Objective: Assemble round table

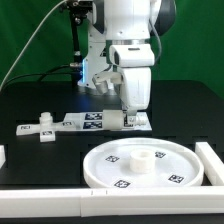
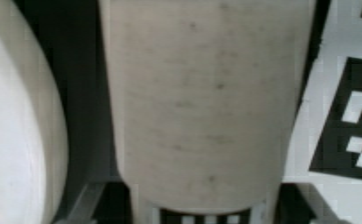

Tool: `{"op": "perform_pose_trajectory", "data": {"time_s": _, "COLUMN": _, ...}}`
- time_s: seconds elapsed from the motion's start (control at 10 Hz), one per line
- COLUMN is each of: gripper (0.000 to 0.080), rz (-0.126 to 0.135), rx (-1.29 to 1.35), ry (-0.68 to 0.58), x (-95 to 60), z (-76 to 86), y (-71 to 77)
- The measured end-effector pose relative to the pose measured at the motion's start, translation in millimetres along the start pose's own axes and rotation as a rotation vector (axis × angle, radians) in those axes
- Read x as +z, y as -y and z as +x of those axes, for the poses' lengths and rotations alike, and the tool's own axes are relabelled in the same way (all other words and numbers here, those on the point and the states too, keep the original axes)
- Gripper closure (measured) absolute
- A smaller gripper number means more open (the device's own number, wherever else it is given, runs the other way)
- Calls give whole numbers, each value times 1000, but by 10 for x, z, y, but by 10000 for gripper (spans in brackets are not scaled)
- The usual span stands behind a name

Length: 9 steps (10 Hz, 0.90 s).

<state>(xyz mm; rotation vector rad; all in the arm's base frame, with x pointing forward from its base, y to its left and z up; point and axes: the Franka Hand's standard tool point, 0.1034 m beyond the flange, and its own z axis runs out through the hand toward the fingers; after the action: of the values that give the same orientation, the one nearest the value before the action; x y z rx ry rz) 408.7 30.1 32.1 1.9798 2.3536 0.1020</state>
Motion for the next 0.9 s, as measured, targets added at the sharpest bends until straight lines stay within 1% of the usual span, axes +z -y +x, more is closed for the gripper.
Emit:
{"op": "perform_pose_trajectory", "data": {"time_s": 0.1, "gripper": 485, "rz": 1, "rx": -68, "ry": 2, "x": 3, "z": 3, "y": 7}}
{"op": "perform_pose_trajectory", "data": {"time_s": 0.2, "gripper": 485, "rz": -2, "rx": -158, "ry": 1, "x": 16, "z": 50, "y": 23}}
{"op": "perform_pose_trajectory", "data": {"time_s": 0.3, "gripper": 485, "rz": -13, "rx": -279, "ry": -10, "x": 52, "z": 181, "y": 68}}
{"op": "perform_pose_trajectory", "data": {"time_s": 0.4, "gripper": 485, "rz": -12, "rx": -391, "ry": -15, "x": 73, "z": 263, "y": 107}}
{"op": "perform_pose_trajectory", "data": {"time_s": 0.5, "gripper": 485, "rz": -10, "rx": -490, "ry": -15, "x": 79, "z": 288, "y": 120}}
{"op": "perform_pose_trajectory", "data": {"time_s": 0.6, "gripper": 485, "rz": -8, "rx": -515, "ry": -14, "x": 82, "z": 274, "y": 129}}
{"op": "perform_pose_trajectory", "data": {"time_s": 0.9, "gripper": 485, "rz": -7, "rx": -703, "ry": -13, "x": 89, "z": 275, "y": 163}}
